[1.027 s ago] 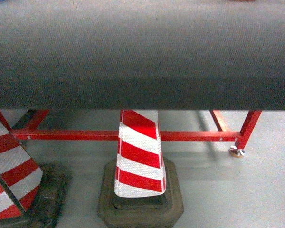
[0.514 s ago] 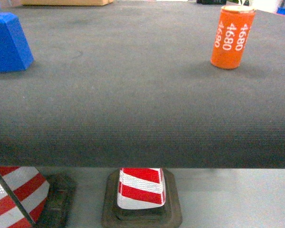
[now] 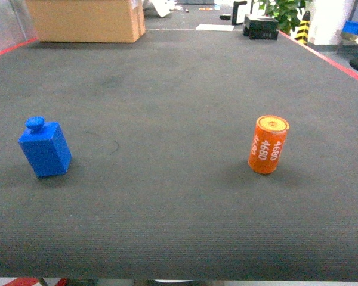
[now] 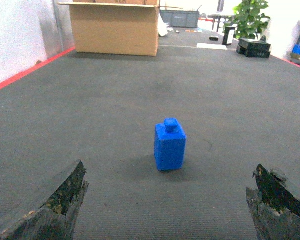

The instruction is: Sort blue parts and orange caps into right shelf containers

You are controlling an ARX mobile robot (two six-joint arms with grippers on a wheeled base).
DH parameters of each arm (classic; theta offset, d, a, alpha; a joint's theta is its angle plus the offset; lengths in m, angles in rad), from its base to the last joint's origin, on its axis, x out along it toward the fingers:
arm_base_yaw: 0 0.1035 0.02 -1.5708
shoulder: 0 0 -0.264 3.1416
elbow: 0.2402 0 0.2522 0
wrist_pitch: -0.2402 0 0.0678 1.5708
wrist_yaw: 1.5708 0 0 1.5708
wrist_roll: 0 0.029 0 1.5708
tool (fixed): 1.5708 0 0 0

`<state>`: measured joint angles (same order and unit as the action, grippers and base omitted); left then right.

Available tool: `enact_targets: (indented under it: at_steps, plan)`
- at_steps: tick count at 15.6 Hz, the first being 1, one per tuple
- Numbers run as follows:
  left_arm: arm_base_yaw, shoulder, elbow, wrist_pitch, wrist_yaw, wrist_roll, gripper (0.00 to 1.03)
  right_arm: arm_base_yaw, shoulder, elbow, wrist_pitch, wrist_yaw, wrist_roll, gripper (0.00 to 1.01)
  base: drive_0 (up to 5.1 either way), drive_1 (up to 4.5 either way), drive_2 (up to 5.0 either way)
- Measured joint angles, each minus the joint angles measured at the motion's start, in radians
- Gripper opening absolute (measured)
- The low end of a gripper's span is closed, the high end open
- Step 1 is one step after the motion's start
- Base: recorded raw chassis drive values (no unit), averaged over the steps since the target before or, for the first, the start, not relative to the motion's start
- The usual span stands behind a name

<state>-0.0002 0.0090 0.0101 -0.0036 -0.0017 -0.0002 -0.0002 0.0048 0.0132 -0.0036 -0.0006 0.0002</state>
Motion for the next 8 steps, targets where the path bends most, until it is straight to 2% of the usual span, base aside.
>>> enact_targets:
  at_steps: [8]
  plan:
    - [0.0, 0.0, 0.0, 0.002, 0.001, 0.0, 0.98, 0.0, 0.0, 0.0, 0.0, 0.0, 0.0, 0.98, 0.0, 0.0, 0.0]
